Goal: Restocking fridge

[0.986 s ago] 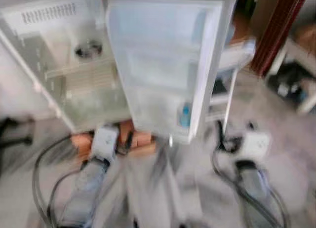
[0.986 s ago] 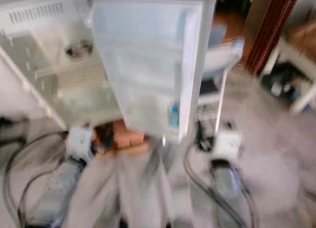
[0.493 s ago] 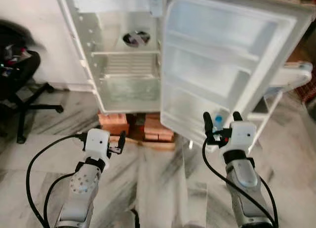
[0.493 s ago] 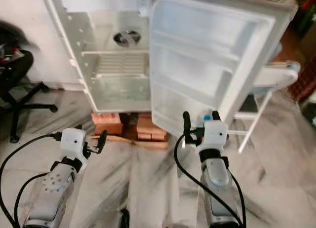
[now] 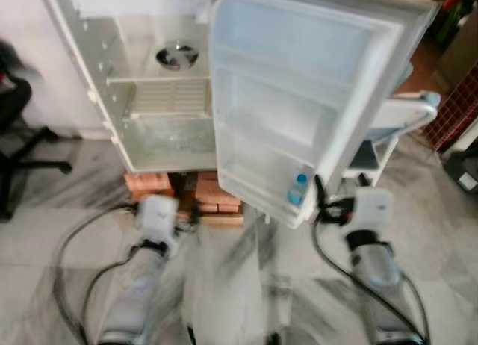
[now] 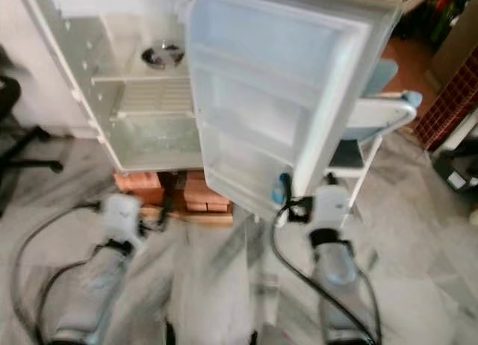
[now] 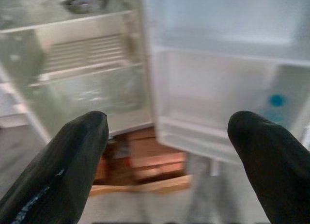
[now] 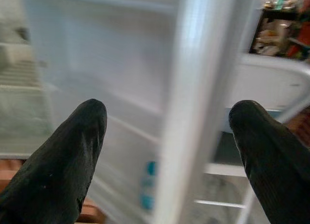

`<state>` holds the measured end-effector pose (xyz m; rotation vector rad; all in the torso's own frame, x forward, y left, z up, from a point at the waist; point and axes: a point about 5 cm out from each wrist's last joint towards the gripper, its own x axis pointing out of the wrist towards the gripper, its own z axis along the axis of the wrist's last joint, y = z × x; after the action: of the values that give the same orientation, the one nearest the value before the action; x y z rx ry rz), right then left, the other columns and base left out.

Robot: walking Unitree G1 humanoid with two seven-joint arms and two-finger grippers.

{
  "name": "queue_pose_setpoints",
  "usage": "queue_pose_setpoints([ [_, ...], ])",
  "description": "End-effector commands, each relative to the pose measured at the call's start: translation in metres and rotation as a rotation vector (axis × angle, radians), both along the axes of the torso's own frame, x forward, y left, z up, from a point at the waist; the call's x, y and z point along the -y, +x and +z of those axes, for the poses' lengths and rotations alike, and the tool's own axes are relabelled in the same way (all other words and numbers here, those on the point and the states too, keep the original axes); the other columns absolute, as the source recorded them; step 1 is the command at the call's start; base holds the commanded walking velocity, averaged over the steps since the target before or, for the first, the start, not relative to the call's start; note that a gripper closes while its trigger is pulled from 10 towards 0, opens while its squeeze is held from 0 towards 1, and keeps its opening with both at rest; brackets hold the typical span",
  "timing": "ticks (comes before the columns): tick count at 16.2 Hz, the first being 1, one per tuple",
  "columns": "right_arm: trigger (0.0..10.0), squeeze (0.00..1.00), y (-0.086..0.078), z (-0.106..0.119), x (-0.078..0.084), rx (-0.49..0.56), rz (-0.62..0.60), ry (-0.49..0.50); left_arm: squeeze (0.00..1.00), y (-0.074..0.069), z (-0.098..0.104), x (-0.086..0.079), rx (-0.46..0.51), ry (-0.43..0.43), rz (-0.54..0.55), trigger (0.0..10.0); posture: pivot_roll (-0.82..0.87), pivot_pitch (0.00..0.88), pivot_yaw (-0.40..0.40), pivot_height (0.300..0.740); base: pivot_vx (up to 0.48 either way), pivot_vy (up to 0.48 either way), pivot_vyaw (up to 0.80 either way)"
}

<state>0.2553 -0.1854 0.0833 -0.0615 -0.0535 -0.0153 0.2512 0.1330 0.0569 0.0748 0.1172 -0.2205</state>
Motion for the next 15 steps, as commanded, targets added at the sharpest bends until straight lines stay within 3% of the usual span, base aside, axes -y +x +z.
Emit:
queue_pose_setpoints([
  [1, 10.0, 0.0, 0.0025, 0.0024, -0.0039, 0.007, 0.006, 0.016, 0.0, 0.0003, 0.001, -0.0097, 0.003, 0.027, 0.019, 10.0, 0.0, 0.094, -0.028, 0.74, 0.0, -0.356, 0.0],
  [9, 10.0, 0.0, 0.004, 0.0028, -0.0069, 0.009, 0.031, 0.016, 0.0, -0.0009, -0.0002, -0.0105, -0.003, 0.032, 0.029, 10.0, 0.01, 0.1, -0.031, 0.74, 0.0, -0.333, 0.0],
  [12, 10.0, 0.0, 0.0046, 0.0035, -0.0077, 0.013, 0.039, 0.015, 0.0, 0.0011, 0.0025, -0.0106, 0.012, -0.002, 0.046, 10.0, 0.01, 0.1, -0.031, 0.74, 0.0, -0.087, 0.0],
  [15, 10.0, 0.0, 0.0056, 0.0062, -0.0098, 0.03, 0.051, -0.003, 0.0, 0.0026, 0.0013, -0.0151, -0.002, 0.011, 0.07, 10.0, 0.01, 0.097, -0.031, 0.74, 0.0, 0.0, 0.76],
])
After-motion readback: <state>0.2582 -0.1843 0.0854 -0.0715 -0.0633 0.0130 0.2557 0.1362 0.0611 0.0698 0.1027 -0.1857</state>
